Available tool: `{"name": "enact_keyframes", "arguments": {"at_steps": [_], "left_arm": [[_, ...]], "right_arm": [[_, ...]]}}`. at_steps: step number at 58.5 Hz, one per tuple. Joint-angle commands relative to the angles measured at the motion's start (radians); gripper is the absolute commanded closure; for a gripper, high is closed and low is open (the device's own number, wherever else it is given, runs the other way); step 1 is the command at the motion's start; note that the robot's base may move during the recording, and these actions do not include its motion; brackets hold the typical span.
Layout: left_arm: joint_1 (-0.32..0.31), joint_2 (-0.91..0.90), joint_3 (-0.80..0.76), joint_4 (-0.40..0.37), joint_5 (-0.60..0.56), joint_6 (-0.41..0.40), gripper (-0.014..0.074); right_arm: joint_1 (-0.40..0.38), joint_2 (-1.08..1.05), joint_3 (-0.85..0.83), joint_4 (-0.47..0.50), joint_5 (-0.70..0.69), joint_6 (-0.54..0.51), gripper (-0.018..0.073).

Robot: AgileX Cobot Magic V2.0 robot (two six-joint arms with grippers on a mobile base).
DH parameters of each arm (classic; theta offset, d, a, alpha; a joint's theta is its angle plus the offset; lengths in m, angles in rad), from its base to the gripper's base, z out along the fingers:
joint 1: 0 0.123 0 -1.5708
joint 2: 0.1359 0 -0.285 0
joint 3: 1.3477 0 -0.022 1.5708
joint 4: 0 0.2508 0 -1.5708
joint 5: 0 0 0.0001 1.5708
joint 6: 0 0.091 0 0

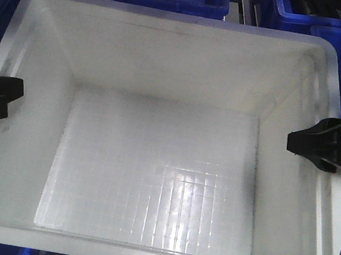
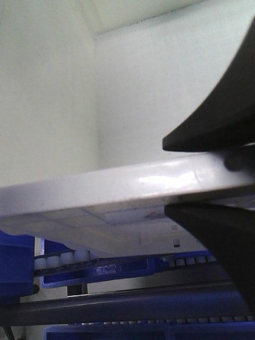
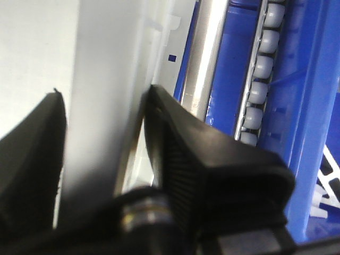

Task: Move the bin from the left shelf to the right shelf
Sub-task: 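Hold the white tote level with both grippers while aligning with the shelf slot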

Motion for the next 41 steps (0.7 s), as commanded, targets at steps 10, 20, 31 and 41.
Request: {"name": "enact_keyframes", "arguments": {"at_steps": [10,20,31,41], "left_arm": [[-0.014,-0.013,-0.047,-0.065,-0.106,0.016,0.0603],[-0.014,-0.013,-0.047,-0.065,-0.106,0.016,0.0603],[-0.014,-0.013,-0.047,-0.065,-0.106,0.016,0.0603],[-0.014,-0.013,-0.047,-0.065,-0.106,0.016,0.0603]], "right_arm": [[0.005,-0.025,-0.043,0.095,-0.106,-0.038,0.0564],[0.005,-0.025,-0.043,0.095,-0.107,-0.038,0.0564],[0.005,-0.025,-0.043,0.095,-0.107,-0.038,0.0564],[0.005,-0.025,-0.043,0.095,-0.107,-0.038,0.0564]]}}
